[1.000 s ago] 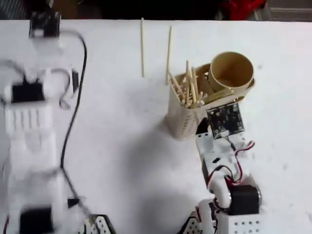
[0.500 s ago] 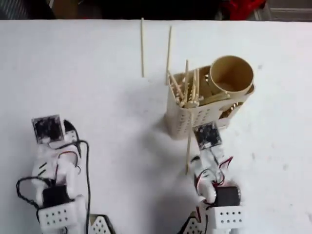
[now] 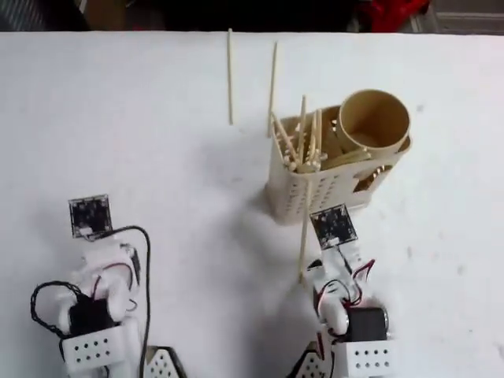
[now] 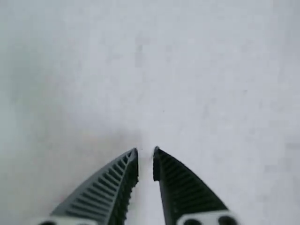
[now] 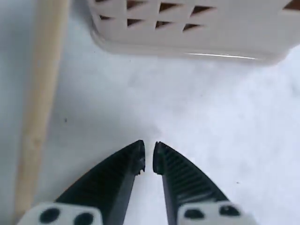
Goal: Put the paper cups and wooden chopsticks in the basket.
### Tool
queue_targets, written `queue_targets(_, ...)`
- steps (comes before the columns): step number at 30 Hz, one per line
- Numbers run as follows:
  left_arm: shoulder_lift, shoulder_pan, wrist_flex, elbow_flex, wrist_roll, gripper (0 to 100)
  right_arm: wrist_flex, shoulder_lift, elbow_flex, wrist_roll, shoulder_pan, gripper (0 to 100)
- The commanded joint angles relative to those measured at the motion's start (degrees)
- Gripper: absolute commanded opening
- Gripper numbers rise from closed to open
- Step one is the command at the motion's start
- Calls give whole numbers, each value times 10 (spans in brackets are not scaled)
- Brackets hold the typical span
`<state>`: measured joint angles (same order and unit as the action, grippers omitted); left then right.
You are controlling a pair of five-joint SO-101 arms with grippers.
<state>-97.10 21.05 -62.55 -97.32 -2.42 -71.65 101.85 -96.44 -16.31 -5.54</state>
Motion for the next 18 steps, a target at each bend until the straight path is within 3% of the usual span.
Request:
queue_targets(1,-15,7,-40,2,5,77,-2,4,-4,-6,-4,50)
queue_targets(18,-32,7,-41,1,5,77,-2,4,-4,-6,-4,50)
